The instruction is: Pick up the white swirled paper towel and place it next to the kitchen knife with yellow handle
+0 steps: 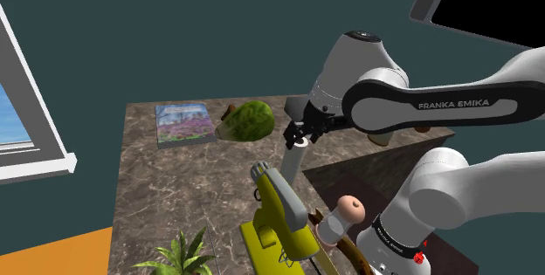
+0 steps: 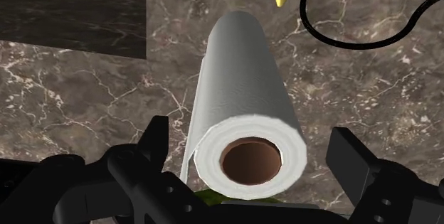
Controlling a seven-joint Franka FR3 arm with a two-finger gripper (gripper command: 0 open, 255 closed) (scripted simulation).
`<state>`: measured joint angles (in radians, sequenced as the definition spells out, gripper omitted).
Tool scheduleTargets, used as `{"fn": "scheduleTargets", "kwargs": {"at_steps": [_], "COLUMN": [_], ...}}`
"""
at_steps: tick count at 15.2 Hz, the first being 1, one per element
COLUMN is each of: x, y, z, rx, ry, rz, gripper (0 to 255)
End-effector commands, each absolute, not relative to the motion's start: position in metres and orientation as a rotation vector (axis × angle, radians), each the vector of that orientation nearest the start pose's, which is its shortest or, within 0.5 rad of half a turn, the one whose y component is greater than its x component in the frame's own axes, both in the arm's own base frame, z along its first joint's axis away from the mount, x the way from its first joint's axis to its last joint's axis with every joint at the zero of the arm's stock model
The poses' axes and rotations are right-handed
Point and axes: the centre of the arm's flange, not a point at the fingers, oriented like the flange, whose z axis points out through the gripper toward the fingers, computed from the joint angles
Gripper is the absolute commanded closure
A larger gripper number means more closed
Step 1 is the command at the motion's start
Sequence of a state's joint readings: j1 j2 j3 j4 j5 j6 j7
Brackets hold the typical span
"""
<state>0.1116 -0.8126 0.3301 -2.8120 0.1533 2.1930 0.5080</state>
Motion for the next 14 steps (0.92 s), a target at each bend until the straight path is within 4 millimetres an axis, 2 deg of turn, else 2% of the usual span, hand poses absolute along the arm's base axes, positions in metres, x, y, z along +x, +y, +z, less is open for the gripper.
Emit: {"fn": "scheduleTargets", "kwargs": {"at_steps": [1,2,6,14], "x": [0.293,0.293,0.283,0.283], "y": [0.134,0.134,0.136,0.136], "z": [0.425,0.425,0.474,0.474], "rx": [-3.13,-3.13,-3.13,-3.13], "ry": [0.352,0.352,0.352,0.352], "rz": [-0.319,-0.319,-0.319,-0.319], "gripper": [0,0,0,0]}}
